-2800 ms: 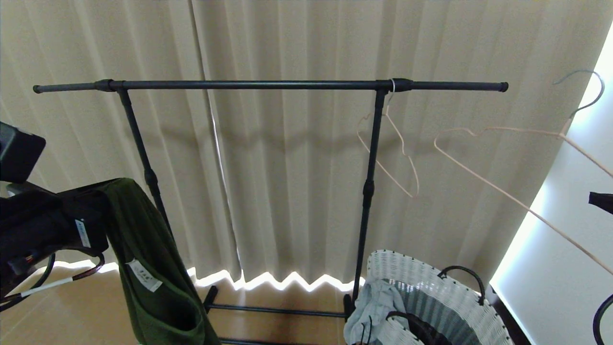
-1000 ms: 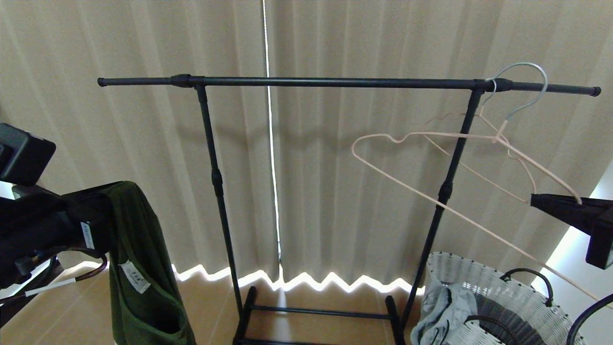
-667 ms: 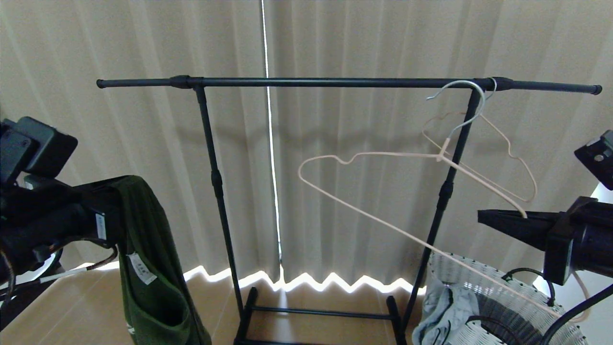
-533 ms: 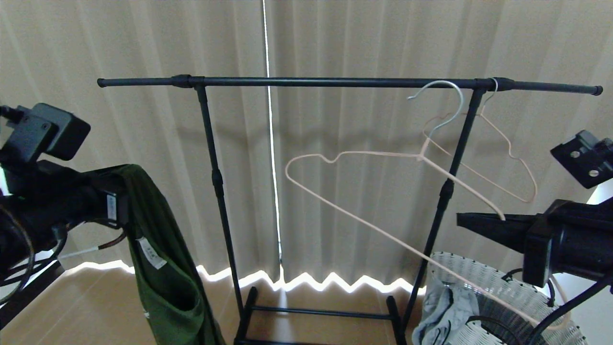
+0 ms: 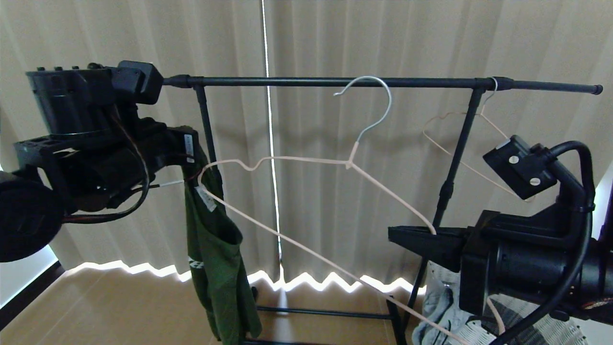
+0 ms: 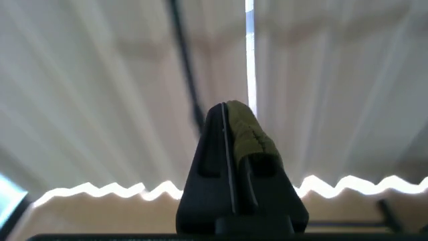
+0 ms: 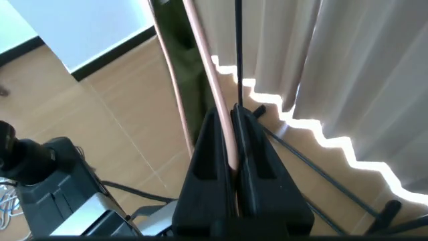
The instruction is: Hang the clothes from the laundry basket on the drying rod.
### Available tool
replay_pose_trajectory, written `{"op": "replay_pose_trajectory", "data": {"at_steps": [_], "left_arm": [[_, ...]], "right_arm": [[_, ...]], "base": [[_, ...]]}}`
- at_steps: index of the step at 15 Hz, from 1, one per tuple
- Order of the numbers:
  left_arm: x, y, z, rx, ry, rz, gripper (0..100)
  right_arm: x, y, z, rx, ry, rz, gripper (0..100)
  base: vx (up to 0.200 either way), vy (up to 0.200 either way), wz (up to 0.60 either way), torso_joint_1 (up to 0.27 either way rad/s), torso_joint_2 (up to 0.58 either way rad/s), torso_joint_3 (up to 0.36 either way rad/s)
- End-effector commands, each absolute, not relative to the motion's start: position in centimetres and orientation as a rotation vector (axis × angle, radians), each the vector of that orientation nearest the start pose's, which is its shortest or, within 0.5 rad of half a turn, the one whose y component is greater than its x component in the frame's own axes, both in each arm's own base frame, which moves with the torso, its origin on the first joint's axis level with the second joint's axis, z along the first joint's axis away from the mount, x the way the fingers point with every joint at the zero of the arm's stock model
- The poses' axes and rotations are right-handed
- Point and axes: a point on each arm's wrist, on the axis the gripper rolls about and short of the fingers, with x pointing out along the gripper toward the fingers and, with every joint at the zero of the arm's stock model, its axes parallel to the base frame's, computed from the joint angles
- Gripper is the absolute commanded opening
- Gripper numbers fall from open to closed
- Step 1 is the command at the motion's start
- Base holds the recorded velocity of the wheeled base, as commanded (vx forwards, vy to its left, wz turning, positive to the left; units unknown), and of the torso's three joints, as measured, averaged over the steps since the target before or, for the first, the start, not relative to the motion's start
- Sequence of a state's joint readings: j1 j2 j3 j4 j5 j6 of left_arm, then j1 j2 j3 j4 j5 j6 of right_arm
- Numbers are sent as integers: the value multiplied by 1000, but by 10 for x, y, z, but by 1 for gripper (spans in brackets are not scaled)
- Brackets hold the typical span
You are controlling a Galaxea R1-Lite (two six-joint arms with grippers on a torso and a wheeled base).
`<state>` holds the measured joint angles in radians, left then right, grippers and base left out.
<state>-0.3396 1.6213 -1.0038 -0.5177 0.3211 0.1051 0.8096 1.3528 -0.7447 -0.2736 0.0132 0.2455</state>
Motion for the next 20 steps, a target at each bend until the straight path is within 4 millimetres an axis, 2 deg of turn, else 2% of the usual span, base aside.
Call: {"op": "replay_pose_trajectory", "data": {"at_steps": [1, 6, 12, 15, 20], "left_arm": [[302, -106, 248, 125, 95, -43, 0], [297, -116, 248, 126, 92, -75, 0], [298, -113, 248, 142, 115, -15, 0], [299, -115, 255, 152, 133, 18, 0], [301, -114, 257, 168, 165, 57, 0]], "right_arm": [[152, 167, 215, 80, 442, 789, 0], [165, 182, 216, 72, 438, 746, 0], [172, 183, 226, 87, 397, 704, 0], [186, 196, 232, 94, 380, 697, 0], [188, 204, 226, 85, 412, 704, 0]], "base": [[0, 0, 0, 0, 0, 0], [0, 0, 0, 0, 0, 0], [0, 0, 0, 0, 0, 0], [0, 0, 0, 0, 0, 0], [0, 0, 0, 0, 0, 0]]}}
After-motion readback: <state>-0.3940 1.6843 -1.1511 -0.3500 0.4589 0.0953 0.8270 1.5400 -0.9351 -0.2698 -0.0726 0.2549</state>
